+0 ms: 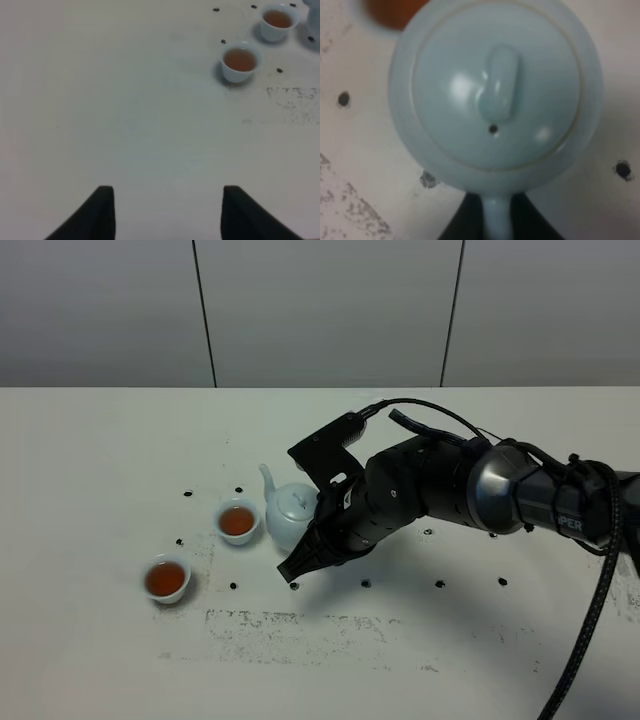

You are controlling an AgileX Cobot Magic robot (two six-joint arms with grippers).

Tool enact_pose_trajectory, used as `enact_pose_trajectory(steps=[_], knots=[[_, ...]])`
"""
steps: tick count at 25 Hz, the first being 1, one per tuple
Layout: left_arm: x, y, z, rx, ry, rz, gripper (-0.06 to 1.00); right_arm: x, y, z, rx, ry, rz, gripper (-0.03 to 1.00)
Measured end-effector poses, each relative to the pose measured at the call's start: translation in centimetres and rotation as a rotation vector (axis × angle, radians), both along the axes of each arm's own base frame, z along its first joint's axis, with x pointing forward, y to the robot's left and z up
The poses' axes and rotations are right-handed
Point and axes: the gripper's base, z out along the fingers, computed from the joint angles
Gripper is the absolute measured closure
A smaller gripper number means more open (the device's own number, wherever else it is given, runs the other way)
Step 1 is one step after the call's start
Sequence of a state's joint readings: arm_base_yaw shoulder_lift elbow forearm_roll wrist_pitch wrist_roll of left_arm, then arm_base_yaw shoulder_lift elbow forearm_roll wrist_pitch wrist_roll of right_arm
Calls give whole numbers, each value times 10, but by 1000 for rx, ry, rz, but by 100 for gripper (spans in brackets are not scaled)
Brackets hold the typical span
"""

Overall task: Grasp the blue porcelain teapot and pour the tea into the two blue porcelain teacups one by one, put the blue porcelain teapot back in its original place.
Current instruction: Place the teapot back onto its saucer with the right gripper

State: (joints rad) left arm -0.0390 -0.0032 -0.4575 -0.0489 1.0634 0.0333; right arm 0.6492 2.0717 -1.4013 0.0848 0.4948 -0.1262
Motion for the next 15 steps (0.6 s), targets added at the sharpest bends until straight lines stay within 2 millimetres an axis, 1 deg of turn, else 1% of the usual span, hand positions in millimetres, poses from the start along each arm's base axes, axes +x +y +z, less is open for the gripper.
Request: enact_pose_trajectory(steps=[3,10,12,15], knots=[[0,0,0,0,0,0,49,1,-1,-3,-8,-1,2,92],[0,0,0,0,0,0,49,4,-5,-1,-8,-11,-6,92],[0,0,0,0,0,0,49,4,-6,5,-10,-18,-2,92],[0,0,0,0,0,0,49,1,-10,22,-18,-43,12,92]])
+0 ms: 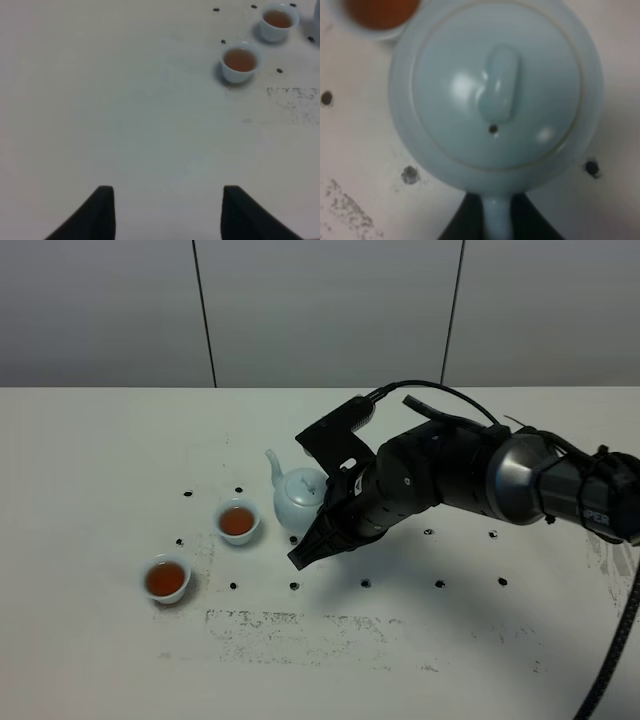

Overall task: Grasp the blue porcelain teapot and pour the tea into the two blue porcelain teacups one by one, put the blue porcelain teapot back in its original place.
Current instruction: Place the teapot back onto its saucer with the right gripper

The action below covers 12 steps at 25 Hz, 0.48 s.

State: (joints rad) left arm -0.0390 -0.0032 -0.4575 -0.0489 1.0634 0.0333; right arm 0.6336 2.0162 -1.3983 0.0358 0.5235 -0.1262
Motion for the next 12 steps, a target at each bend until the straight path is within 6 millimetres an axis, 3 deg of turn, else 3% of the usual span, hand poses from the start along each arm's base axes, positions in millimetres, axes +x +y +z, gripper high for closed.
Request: enact_pose_trajectory(steps=[6,12], knots=[[0,0,0,-1,0,0,49,0,-24,28,-12,-19,-32,92],[0,0,0,-1,0,0,49,-13,-56,19,-49,38,-95,92]])
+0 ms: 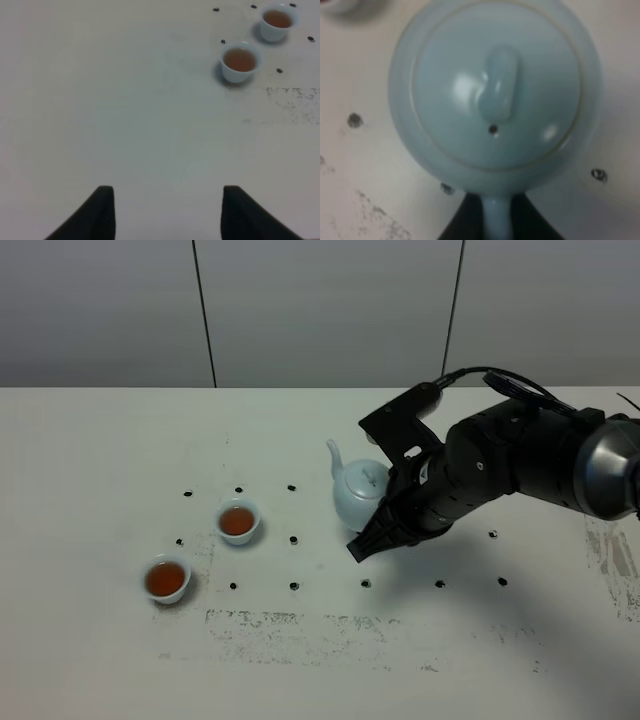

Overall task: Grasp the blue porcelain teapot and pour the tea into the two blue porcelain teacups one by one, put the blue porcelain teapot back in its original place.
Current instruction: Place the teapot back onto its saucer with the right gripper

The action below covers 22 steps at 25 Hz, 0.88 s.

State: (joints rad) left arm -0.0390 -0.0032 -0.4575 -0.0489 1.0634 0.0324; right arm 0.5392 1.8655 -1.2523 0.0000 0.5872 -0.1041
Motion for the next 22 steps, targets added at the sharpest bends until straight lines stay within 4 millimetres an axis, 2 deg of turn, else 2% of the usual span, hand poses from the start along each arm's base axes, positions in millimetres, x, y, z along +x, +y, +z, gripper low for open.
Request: enact_pose_trajectory(steps=[6,13,22], knots=[[0,0,0,0,0,0,49,-20,-24,-21,-35,91,-63,92],[0,0,0,0,0,0,49,-34,-54,-25,-36,115,-143,92],[0,0,0,0,0,0,49,-38,-59,-28,-31,92,-152,92]])
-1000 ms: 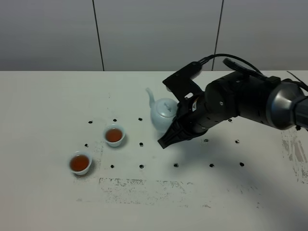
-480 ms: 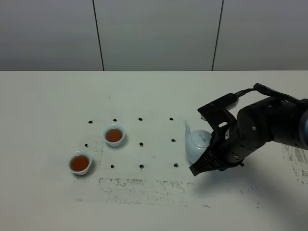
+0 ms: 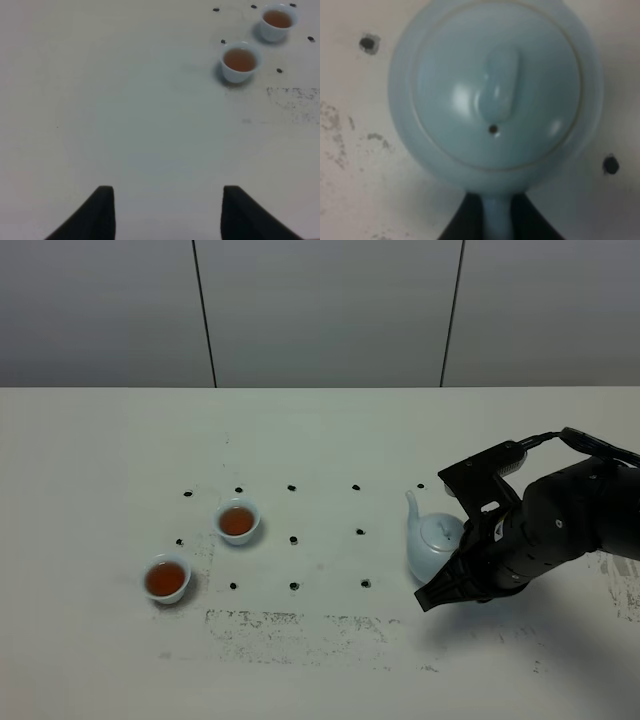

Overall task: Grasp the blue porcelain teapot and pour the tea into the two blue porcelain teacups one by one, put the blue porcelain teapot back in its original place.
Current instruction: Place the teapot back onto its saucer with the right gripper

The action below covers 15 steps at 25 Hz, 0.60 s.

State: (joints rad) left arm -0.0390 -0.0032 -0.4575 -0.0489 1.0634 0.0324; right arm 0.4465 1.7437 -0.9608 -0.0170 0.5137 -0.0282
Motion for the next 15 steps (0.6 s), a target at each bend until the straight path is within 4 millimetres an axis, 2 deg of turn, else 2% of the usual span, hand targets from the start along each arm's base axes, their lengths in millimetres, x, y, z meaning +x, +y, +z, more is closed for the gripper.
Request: enact_pose_trajectory(steps=[6,15], knots=[[0,0,0,0,0,0,49,-1,-8,-6,-12,18,-23,92],[0,0,0,0,0,0,49,4,-7,-19,-10,25,-28,92]])
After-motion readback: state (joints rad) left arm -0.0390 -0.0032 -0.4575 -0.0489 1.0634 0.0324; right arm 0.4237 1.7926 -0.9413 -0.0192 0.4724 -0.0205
